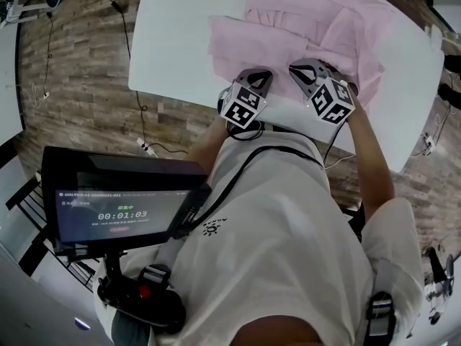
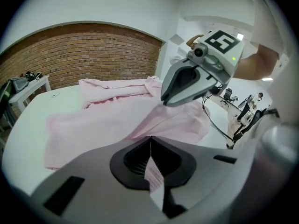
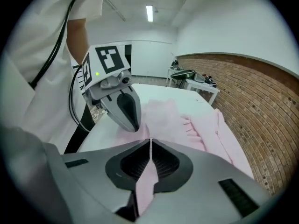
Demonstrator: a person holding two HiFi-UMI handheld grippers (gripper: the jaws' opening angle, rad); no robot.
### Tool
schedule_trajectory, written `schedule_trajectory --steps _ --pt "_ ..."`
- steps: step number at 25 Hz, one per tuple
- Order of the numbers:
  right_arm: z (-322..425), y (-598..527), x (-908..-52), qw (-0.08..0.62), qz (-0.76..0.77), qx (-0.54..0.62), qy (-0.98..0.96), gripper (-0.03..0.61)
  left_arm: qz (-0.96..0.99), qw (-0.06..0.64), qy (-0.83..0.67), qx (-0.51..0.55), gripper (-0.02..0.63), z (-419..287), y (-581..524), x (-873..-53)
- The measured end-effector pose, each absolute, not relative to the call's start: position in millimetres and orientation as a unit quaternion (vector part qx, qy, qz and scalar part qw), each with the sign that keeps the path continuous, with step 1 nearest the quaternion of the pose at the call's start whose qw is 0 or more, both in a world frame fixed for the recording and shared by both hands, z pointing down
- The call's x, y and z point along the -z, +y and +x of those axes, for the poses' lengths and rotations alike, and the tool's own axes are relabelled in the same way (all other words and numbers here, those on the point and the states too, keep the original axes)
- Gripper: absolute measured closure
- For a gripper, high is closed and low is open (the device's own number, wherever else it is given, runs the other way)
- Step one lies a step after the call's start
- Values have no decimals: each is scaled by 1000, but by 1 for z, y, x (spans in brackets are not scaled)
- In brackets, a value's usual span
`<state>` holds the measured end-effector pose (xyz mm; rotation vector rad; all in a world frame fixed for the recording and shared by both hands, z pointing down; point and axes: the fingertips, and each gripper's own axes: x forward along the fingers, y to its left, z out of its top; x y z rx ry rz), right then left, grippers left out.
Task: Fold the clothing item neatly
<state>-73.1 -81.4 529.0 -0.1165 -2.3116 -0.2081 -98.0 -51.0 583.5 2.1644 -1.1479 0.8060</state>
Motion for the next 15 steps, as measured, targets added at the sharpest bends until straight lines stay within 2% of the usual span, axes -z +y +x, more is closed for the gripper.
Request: schedule_trajectory --steps 7,15 --pt "-78 -167 -484 360 40 110 -926 560 806 270 -436 -295 611 -103 -51 -573" --pt "-84 -253 -494 373 79 131 -915 560 805 253 -454 -286 611 -109 -60 -552"
